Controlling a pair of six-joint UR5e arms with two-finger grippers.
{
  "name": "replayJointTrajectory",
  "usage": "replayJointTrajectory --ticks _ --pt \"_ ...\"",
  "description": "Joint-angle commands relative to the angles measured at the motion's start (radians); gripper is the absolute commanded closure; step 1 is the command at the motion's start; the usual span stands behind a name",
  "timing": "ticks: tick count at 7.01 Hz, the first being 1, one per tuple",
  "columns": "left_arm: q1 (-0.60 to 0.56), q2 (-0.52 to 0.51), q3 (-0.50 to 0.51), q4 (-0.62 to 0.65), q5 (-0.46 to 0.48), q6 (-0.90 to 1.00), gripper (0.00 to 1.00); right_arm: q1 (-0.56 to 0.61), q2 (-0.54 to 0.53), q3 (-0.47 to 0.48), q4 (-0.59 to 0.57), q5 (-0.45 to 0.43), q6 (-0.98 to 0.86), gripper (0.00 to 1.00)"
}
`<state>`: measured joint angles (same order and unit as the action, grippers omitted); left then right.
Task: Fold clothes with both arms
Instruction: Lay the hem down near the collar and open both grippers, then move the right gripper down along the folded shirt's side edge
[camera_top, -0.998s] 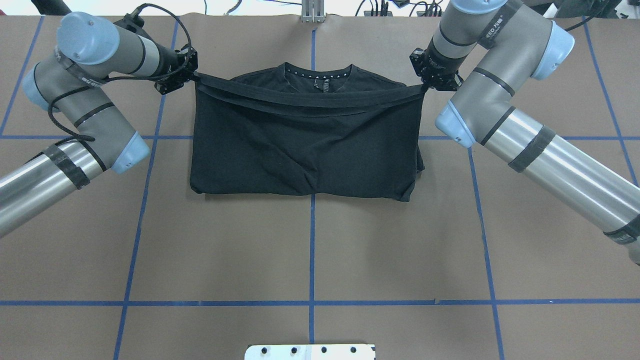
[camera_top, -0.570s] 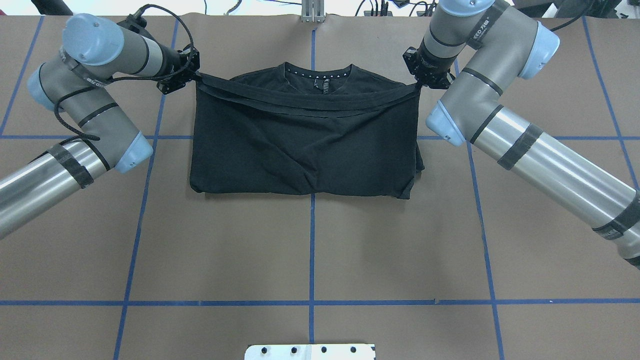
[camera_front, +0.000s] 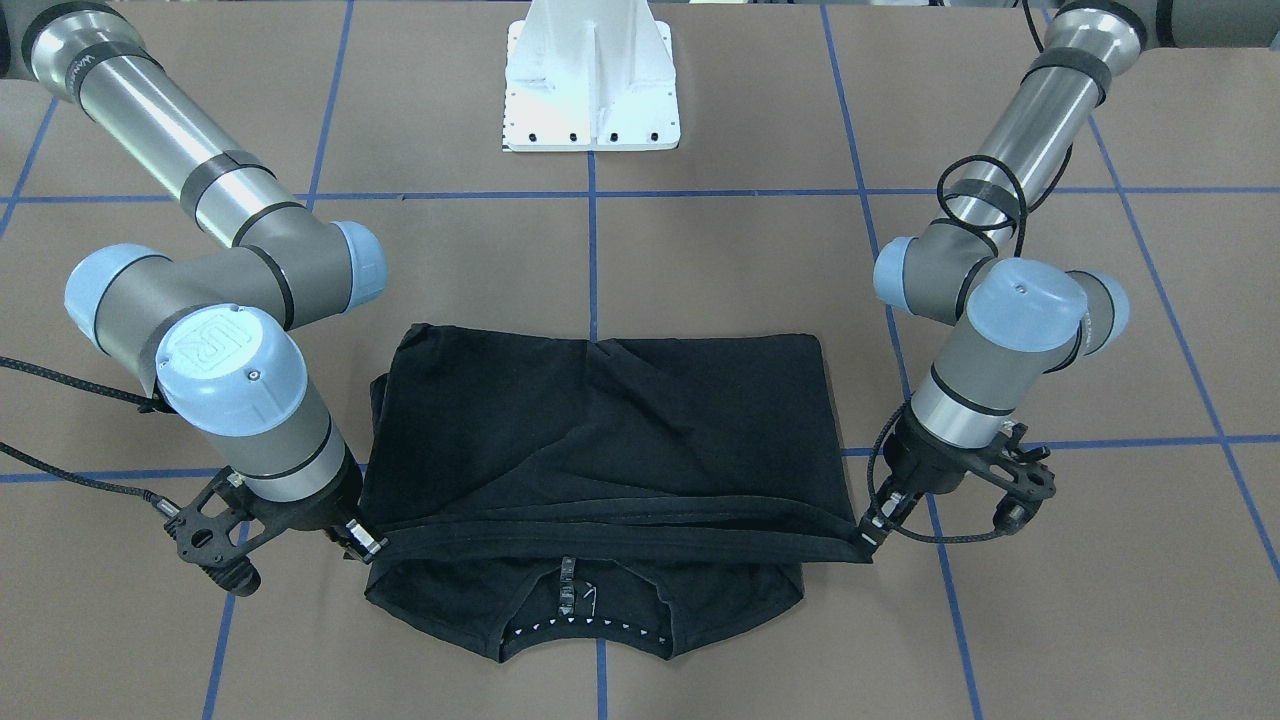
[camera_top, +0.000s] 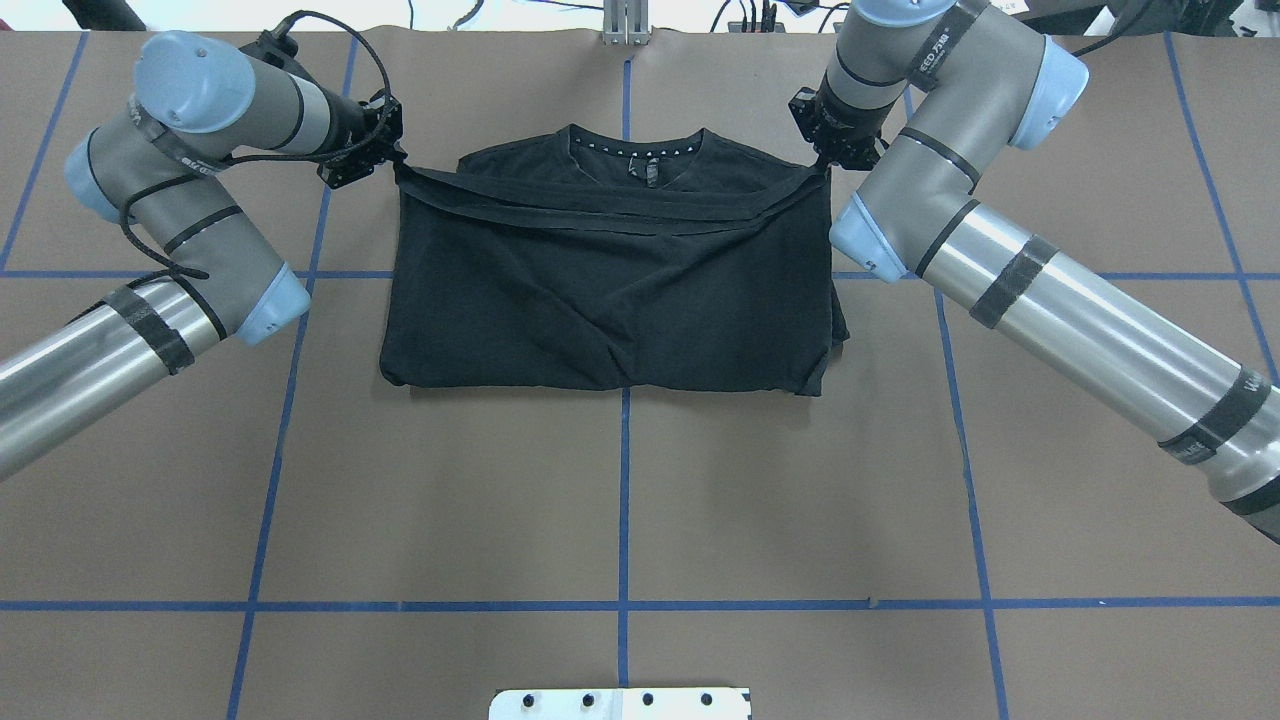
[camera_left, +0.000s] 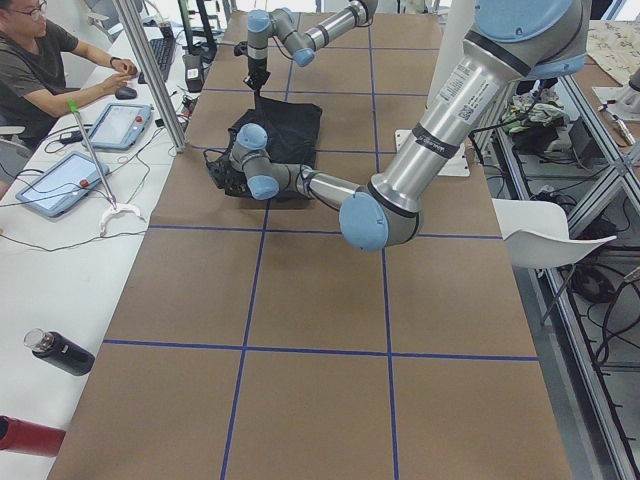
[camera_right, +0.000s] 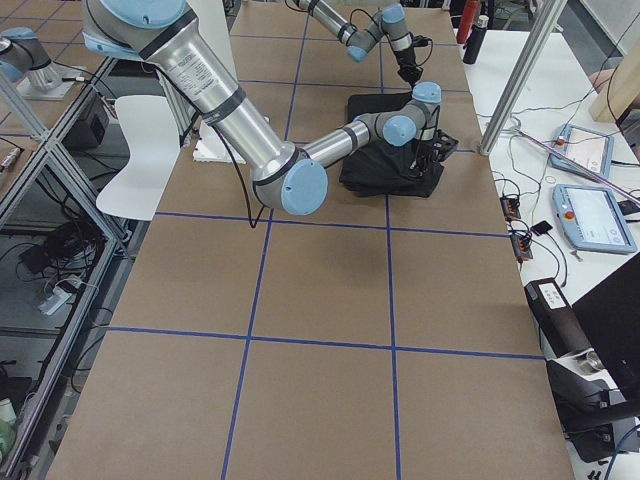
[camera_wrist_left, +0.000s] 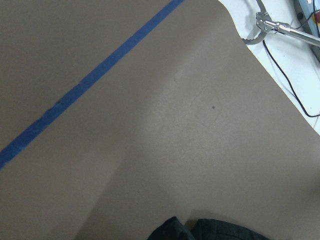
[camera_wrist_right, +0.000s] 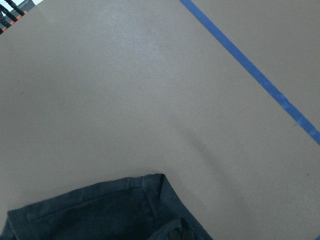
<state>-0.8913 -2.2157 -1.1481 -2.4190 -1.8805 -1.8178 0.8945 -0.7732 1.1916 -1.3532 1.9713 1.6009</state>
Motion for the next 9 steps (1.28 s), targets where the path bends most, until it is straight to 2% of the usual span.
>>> replayJointTrajectory --ticks 1,2,4,5,6,9 --pt "0.000 -0.001 0.011 -0.003 0.009 0.002 0.72 -0.006 0.002 -0.018 0.012 -0.023 0.001 0.92" --pt "0.000 -0.001 0.011 -0.003 0.009 0.000 0.71 -0.009 0.014 -0.021 0.014 -0.026 0.004 0.69" --pt "-0.001 0.004 0.005 -0.005 0.009 0.000 0.67 -0.008 0.025 -0.006 0.017 -0.023 0.048 0.41" --pt "-0.001 0.007 -0.001 -0.005 0.009 -0.001 0.67 -0.017 0.026 0.032 0.017 -0.020 0.138 0.36" --pt "-0.003 0.010 -0.011 -0.005 0.009 -0.005 0.67 -0.052 -0.015 0.107 0.017 -0.016 0.149 0.36" --pt "-0.003 0.040 -0.061 -0.003 0.009 0.000 0.65 -0.150 -0.367 0.533 0.014 -0.017 0.168 0.36"
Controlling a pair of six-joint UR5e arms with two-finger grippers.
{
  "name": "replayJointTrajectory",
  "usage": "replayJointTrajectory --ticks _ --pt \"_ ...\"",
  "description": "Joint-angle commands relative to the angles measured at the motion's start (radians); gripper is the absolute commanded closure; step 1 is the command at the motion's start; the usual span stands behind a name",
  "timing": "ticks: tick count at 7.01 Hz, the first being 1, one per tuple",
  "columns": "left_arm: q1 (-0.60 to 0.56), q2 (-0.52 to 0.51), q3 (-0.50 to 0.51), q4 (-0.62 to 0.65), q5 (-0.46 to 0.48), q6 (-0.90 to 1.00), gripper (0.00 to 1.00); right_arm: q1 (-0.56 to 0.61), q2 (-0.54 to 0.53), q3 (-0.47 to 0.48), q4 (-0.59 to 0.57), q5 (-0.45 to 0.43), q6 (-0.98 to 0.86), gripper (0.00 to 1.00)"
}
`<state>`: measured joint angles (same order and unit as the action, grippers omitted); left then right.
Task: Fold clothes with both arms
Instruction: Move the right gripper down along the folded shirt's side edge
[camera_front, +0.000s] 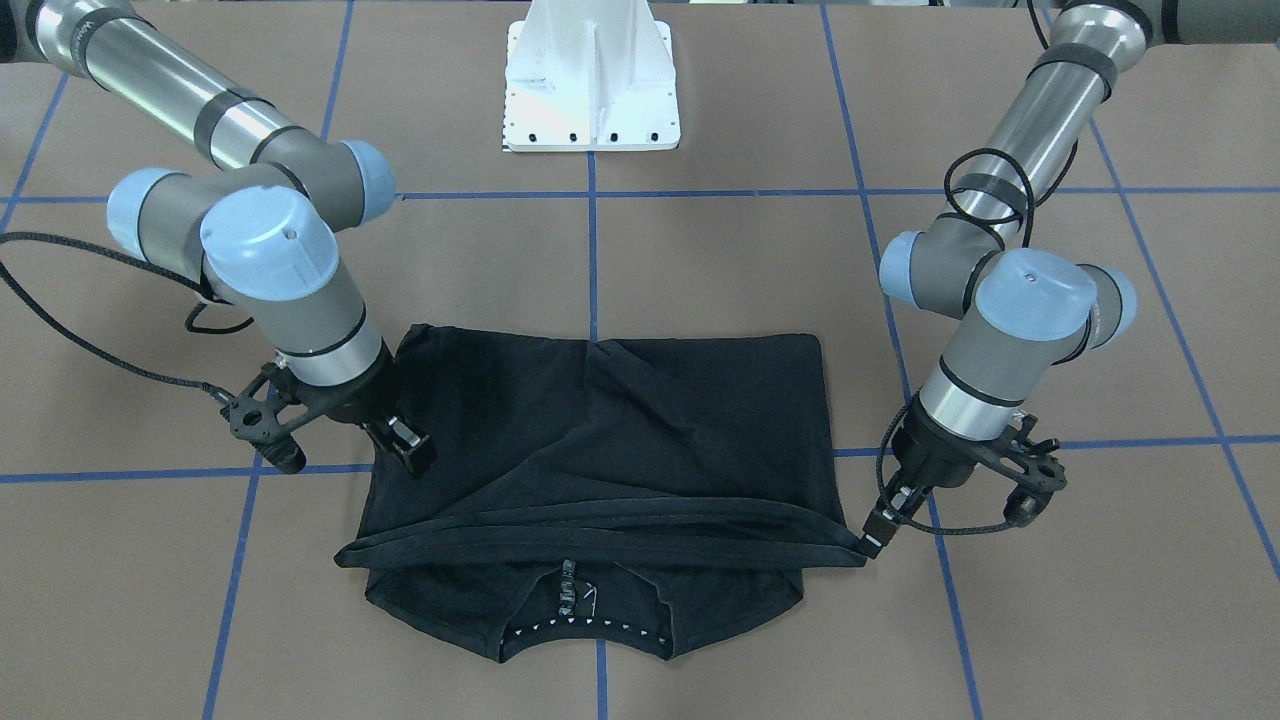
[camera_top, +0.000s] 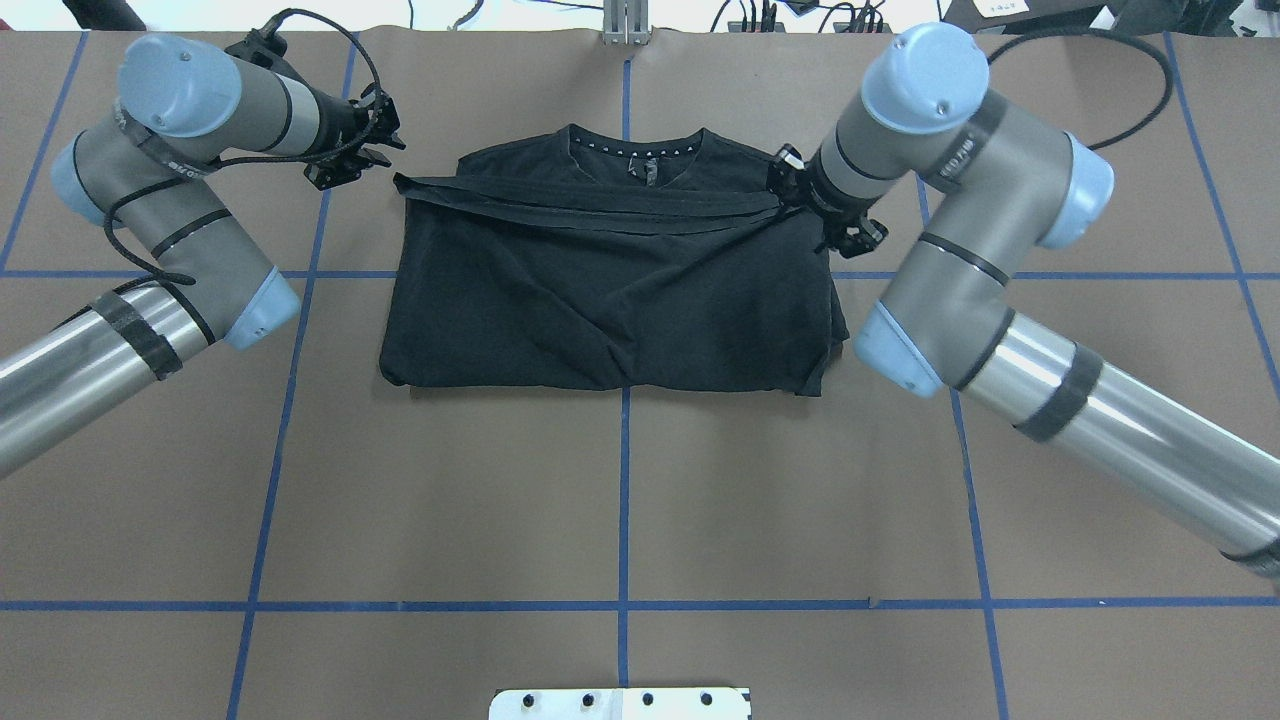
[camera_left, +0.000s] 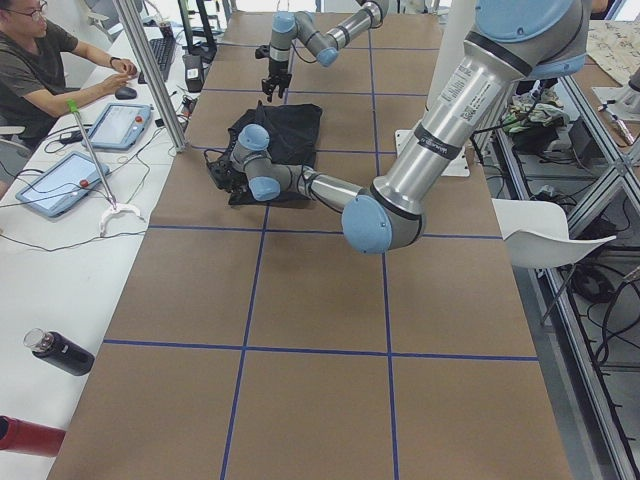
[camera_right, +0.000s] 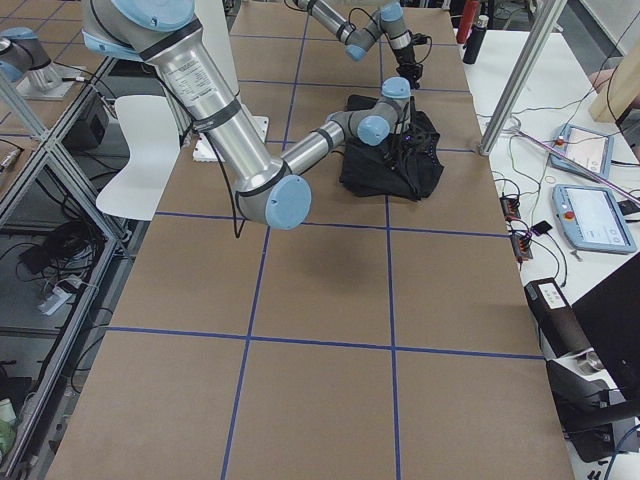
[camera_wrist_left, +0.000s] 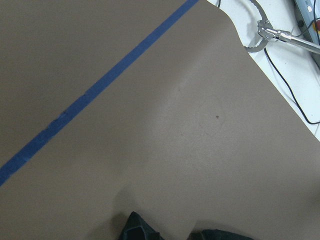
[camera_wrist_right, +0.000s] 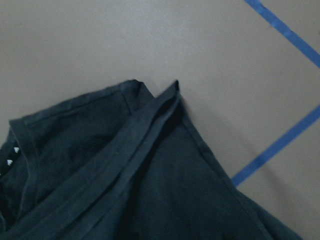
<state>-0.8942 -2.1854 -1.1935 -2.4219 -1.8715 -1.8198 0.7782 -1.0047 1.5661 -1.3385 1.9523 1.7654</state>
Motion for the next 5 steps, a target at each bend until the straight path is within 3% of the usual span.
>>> replayJointTrajectory --ticks 1,2,5 --pt "0.000 0.010 -0.029 0.001 0.023 0.000 0.64 -0.062 -0.223 0.258 0.001 -0.003 0.012 0.32" --pt "0.000 0.010 -0.031 0.001 0.056 0.000 0.64 -0.100 -0.245 0.274 0.008 -0.031 0.119 0.28" --pt "0.001 0.013 -0.031 0.003 0.061 0.000 0.64 -0.227 -0.255 0.276 0.048 -0.151 0.250 0.28"
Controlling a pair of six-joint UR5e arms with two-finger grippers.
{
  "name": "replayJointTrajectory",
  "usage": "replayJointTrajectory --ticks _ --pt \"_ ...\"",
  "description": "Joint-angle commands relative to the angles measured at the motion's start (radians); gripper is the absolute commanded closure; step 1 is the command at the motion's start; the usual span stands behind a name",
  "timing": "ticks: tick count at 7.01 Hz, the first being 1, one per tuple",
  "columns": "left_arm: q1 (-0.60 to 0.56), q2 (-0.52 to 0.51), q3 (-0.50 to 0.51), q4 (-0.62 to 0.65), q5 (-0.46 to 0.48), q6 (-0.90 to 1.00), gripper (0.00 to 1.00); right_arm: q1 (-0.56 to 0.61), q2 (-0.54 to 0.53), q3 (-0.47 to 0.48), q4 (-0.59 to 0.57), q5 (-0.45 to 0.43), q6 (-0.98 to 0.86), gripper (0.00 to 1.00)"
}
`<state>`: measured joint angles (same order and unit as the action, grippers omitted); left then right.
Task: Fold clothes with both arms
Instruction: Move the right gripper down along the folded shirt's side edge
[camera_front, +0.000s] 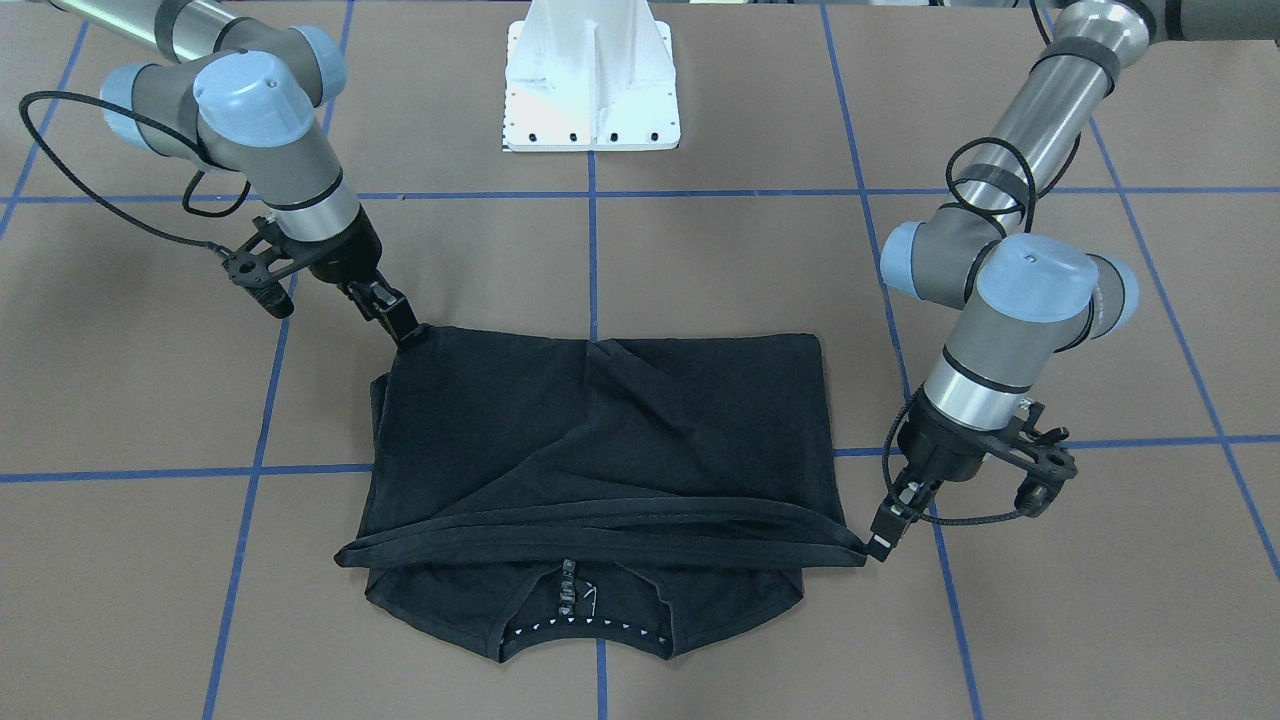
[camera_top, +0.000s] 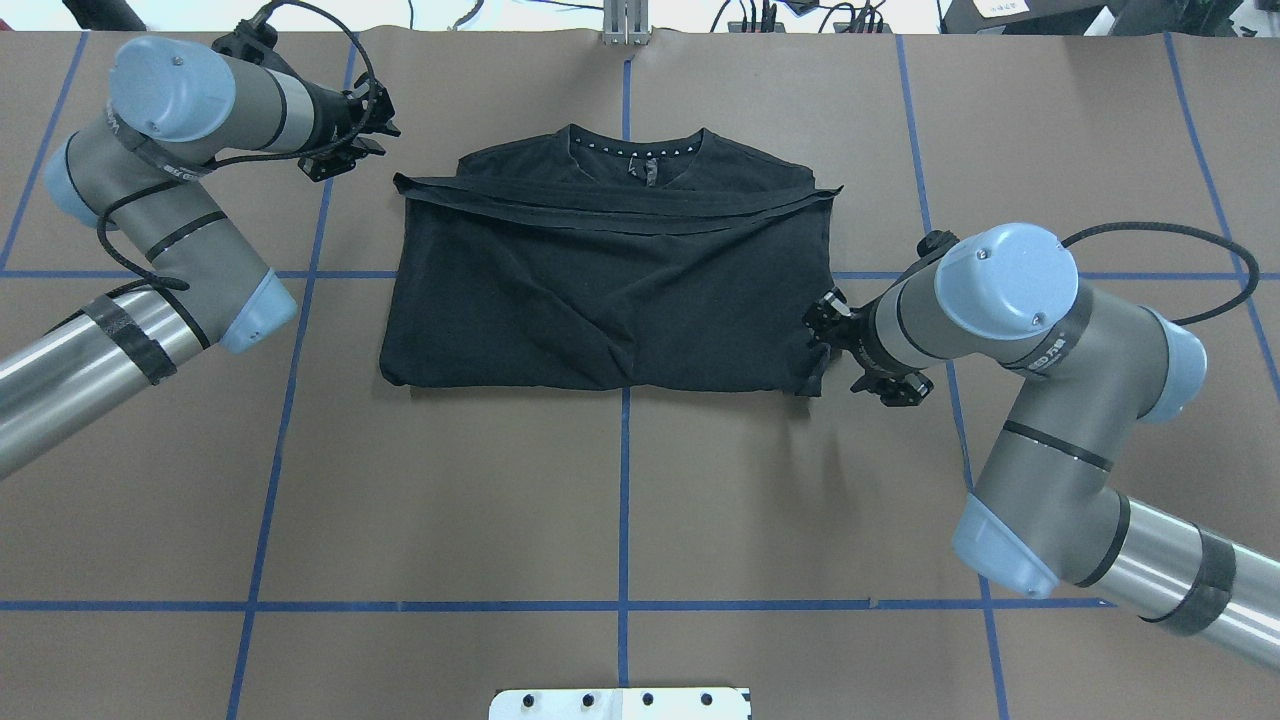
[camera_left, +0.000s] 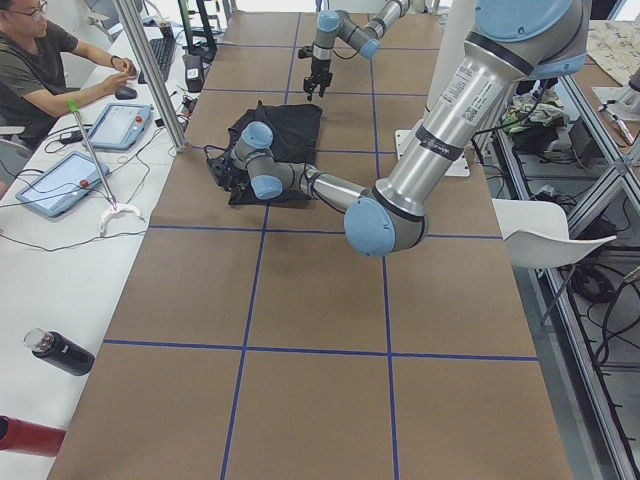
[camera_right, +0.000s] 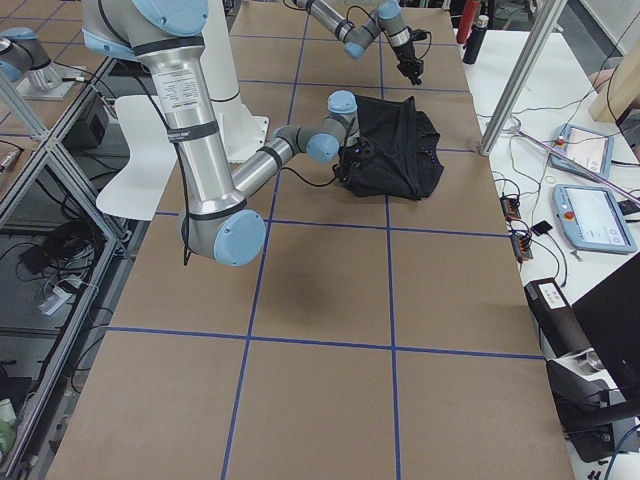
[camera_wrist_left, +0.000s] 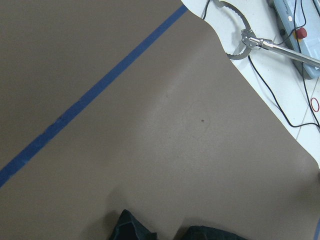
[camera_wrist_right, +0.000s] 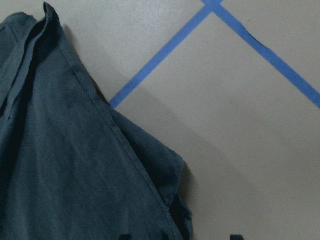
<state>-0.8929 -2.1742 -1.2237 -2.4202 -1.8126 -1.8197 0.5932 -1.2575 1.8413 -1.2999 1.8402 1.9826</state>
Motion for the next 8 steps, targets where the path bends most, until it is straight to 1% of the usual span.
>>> replayJointTrajectory --ticks 1,4,5,8 --pt "0.000 0.002 0.000 0.001 0.009 0.000 0.64 -0.064 0.000 -0.004 0.008 -0.061 0.035 0.29" --pt "-0.001 0.004 0.000 0.001 0.009 0.000 0.64 -0.085 -0.004 -0.008 0.008 -0.075 0.035 0.32" --pt "0.000 0.004 0.000 0.000 0.022 0.002 0.64 -0.085 -0.002 -0.008 0.008 -0.075 0.033 0.33" --pt "0.002 0.010 0.000 0.000 0.022 0.002 0.64 -0.085 -0.002 -0.019 0.008 -0.076 0.024 0.34"
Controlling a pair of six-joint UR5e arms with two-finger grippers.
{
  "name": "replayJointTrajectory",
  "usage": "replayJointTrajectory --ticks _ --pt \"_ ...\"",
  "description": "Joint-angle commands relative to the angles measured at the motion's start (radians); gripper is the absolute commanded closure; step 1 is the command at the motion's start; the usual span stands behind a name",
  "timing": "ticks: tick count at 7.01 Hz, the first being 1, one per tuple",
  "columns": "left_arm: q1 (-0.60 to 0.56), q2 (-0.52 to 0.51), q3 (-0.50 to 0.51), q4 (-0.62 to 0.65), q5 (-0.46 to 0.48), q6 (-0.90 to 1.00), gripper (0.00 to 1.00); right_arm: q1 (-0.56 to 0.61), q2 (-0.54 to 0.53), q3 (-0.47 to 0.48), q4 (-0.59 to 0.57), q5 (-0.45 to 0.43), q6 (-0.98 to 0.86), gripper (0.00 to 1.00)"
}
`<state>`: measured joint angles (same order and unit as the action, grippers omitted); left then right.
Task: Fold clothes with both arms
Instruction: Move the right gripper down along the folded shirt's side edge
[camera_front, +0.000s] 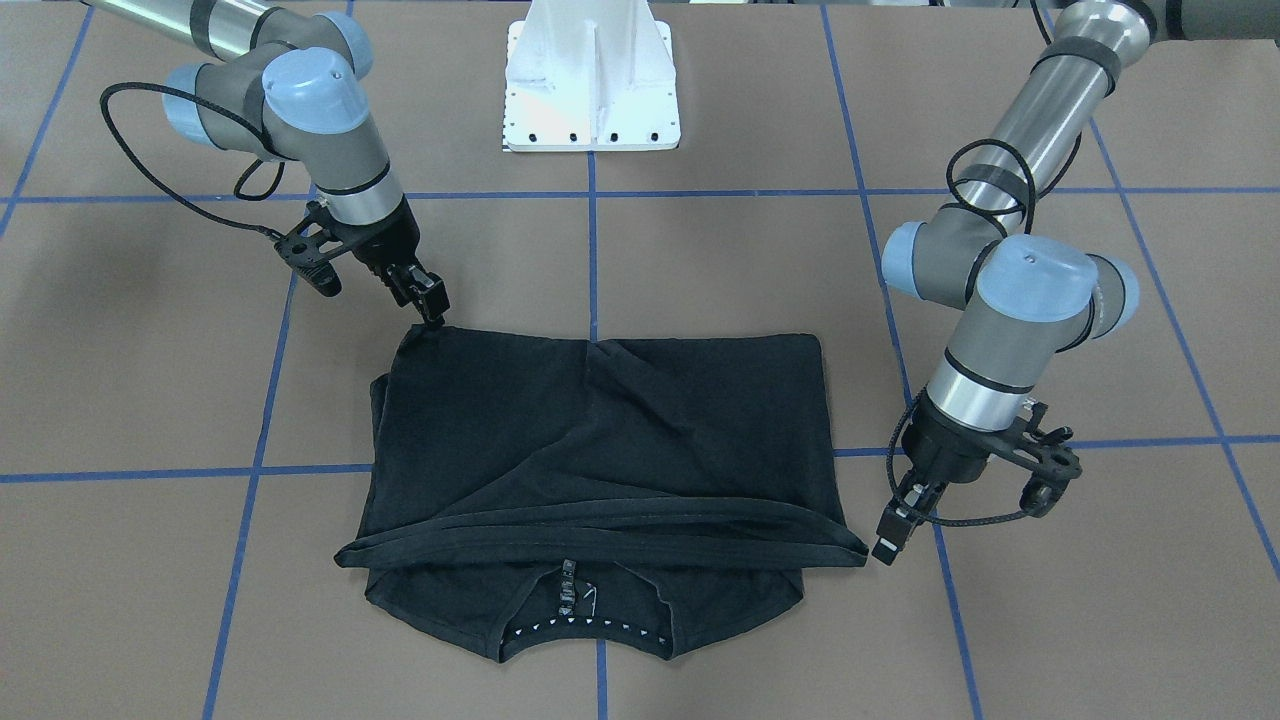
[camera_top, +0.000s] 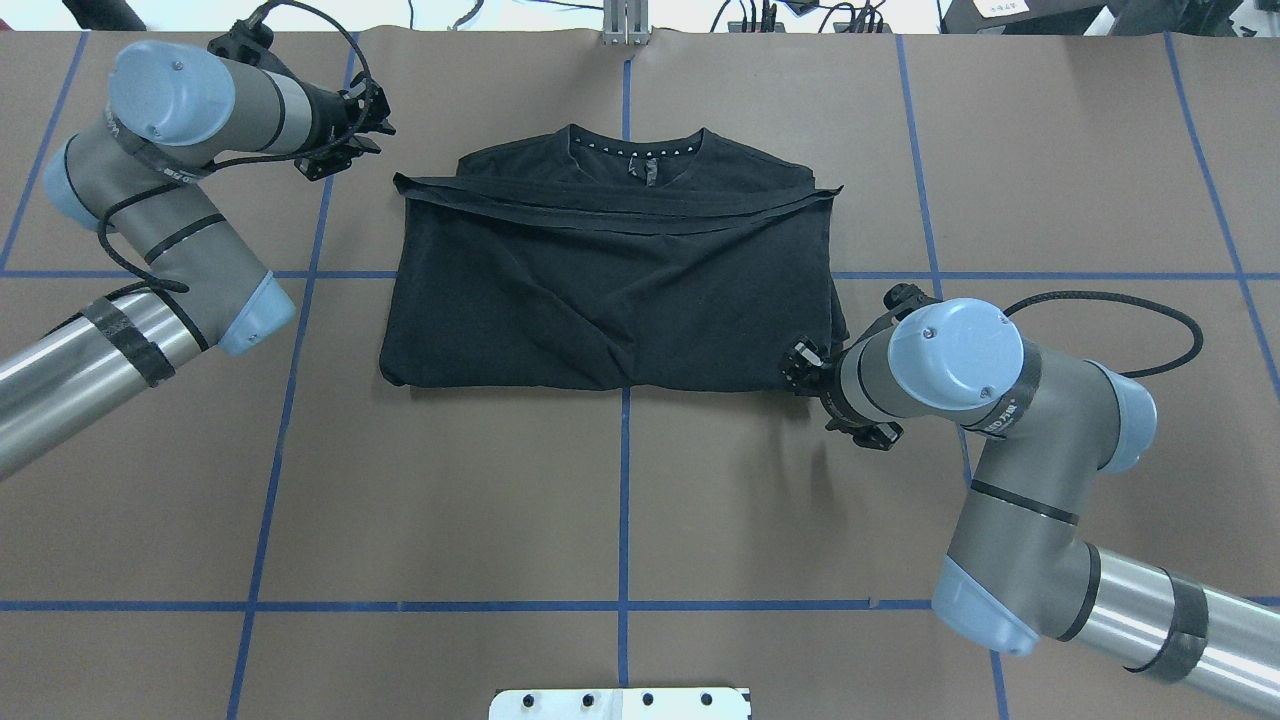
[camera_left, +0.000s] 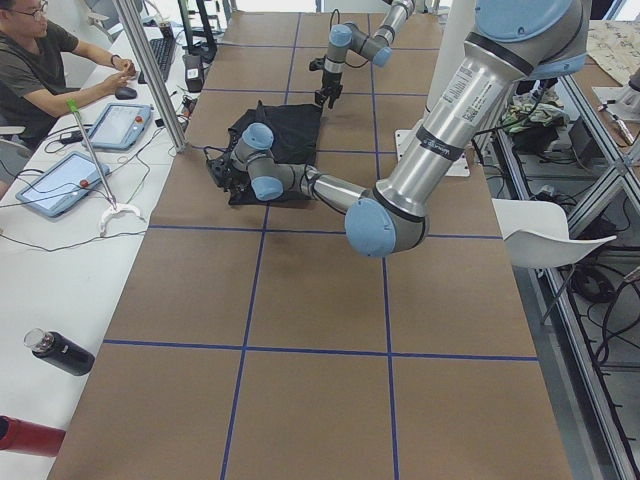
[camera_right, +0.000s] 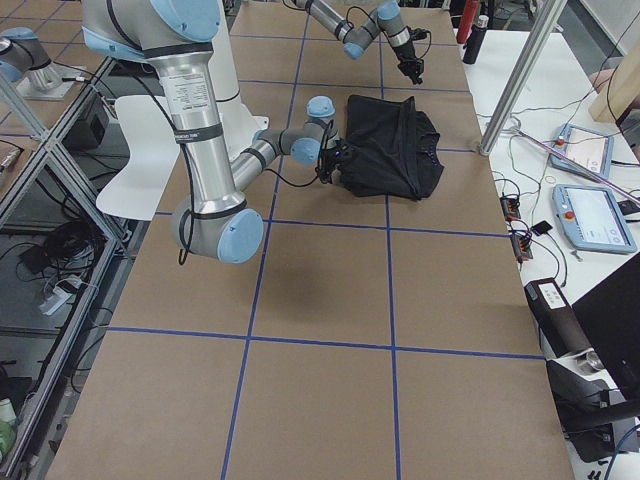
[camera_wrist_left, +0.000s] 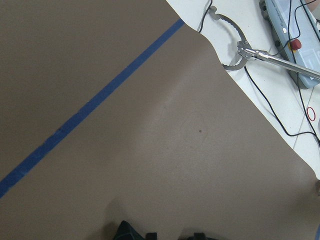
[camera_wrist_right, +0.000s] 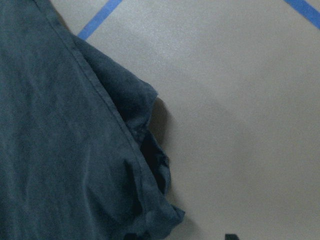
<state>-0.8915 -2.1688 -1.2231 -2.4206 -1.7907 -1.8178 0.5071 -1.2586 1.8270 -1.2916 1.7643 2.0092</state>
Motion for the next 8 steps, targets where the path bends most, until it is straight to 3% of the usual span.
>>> replayJointTrajectory --ticks 1,2,3,8 --pt "0.000 0.004 -0.001 0.000 0.001 0.000 0.64 0.001 -0.001 -0.005 0.000 -0.009 -0.006 0.35" --pt "0.002 0.004 -0.001 0.000 0.001 0.000 0.64 0.001 0.001 -0.003 -0.002 -0.009 -0.004 0.55" --pt "0.002 0.004 -0.001 0.000 0.001 -0.001 0.64 0.002 0.001 -0.002 -0.008 -0.009 -0.003 1.00" --pt "0.002 0.004 0.001 0.000 0.001 -0.001 0.64 0.008 -0.016 0.017 -0.005 0.006 -0.007 1.00"
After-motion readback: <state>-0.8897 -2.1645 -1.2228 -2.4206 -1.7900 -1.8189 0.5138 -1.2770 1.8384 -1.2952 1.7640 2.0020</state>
